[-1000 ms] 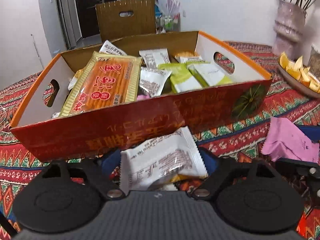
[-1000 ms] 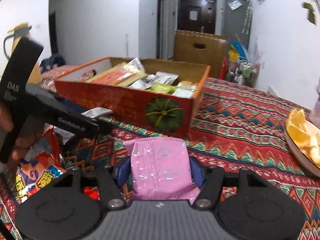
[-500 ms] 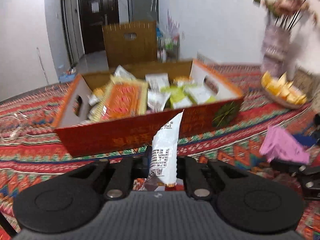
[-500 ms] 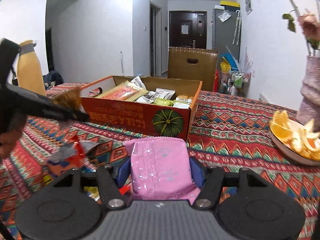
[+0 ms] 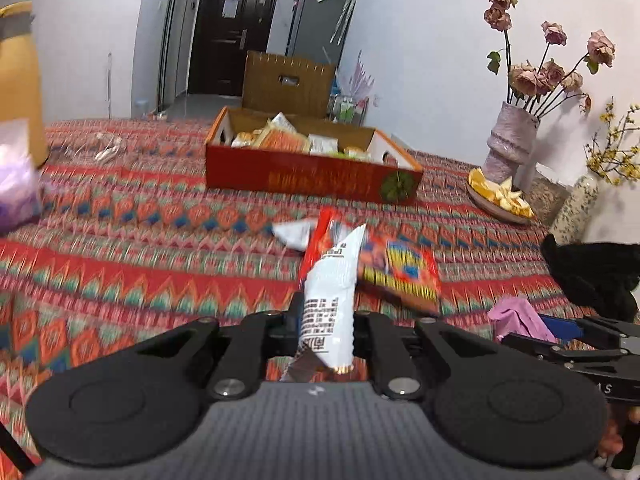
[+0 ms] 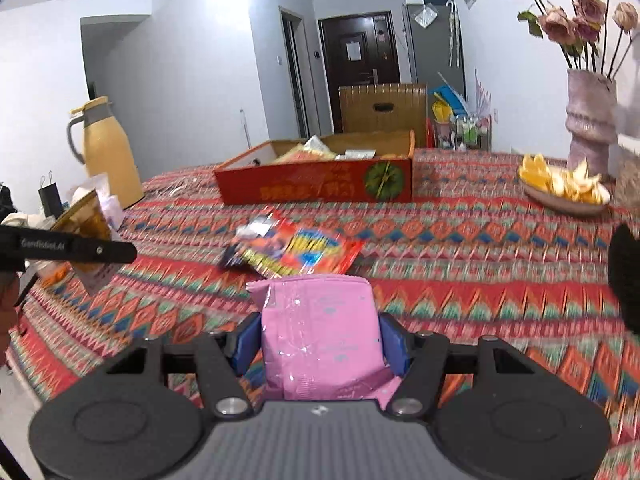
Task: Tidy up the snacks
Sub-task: 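Lift both held packets and carry them over the cardboard box, then lower the packets into the box and open both grippers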
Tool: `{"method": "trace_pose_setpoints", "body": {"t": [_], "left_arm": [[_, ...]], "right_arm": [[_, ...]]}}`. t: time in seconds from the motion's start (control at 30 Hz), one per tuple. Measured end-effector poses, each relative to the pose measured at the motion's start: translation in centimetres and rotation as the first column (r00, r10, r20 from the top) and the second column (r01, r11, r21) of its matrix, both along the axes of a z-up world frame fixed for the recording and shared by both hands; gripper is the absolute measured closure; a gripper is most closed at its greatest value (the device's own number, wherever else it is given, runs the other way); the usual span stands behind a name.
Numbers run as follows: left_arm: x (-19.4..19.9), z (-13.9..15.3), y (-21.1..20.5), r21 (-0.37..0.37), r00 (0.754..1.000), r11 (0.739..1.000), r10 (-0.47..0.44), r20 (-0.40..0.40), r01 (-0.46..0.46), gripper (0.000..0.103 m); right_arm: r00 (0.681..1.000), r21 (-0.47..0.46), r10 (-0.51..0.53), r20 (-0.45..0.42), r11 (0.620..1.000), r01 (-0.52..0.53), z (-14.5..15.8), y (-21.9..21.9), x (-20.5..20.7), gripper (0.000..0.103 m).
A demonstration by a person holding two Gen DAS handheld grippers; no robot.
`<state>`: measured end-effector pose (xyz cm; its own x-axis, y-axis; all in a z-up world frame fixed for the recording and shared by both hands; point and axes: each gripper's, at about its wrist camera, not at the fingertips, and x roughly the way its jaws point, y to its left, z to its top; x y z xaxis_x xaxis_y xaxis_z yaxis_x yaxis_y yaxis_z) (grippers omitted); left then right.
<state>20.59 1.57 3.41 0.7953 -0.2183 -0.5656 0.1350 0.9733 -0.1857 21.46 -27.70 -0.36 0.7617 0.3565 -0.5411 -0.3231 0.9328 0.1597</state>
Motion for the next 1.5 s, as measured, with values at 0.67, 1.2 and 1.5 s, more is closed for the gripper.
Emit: {"method": "trace_pose_setpoints", "body": {"t": [0.67, 1.2, 1.5], "left_arm": [[0.1, 2.9, 0.3, -0.008, 0.993, 0.998, -0.066, 0.096, 0.067, 0.091], [25.5, 7.0, -4.5, 0.045, 0.971, 0.981, -0.193, 0.144, 0.188, 0.091], [35.2, 0.2, -6.4, 0.048, 0.983, 0.982, -0.181, -0.011, 0.181, 0.091]], "right_arm": [[0.997, -0.047, -0.002, 0.073, 0.999, 0.005, 2.7, 1.9, -0.6, 0.042], [0.984, -0.112, 0.034, 0.173, 0.994, -0.014, 7.2, 3.2, 25.4, 0.042], [0.998, -0.161, 0.012, 0.063, 0.987, -0.002, 1.7, 5.0, 36.0, 0.042]]}}
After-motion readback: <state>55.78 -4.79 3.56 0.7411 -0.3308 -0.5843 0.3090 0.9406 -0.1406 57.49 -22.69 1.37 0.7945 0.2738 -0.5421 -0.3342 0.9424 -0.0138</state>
